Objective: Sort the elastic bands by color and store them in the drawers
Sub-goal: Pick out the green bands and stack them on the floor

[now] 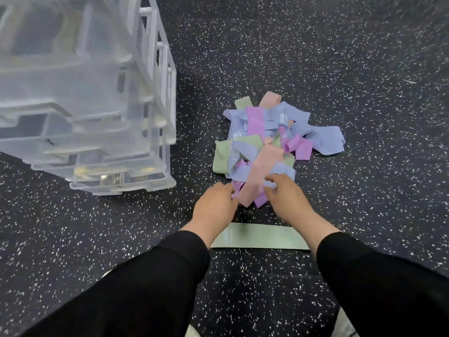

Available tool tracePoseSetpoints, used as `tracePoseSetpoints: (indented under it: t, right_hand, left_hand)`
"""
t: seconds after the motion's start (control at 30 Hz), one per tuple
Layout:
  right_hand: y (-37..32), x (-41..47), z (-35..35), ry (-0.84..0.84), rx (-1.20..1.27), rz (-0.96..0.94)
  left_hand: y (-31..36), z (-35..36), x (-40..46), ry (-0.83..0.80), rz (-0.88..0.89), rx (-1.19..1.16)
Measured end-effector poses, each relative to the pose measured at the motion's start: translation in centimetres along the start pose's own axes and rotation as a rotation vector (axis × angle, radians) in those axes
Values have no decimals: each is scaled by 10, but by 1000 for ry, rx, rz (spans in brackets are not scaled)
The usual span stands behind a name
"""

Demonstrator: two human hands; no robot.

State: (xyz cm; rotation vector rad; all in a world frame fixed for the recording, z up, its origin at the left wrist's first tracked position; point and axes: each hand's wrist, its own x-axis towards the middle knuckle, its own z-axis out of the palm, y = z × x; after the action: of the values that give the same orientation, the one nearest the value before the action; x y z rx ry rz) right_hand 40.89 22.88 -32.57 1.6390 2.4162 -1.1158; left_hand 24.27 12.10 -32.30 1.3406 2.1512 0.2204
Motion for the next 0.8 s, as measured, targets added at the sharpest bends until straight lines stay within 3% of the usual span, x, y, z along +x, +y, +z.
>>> tracePoseSetpoints:
  t: [0.43, 0.8]
  right_hand:
    - [-17, 63, -5, -117, -107, -219]
    - [-21, 77, 0, -277, -177, -236]
  left_hand:
    - [-14, -31, 83, 52, -38, -71]
    - [-9, -50, 154, -83, -153, 5]
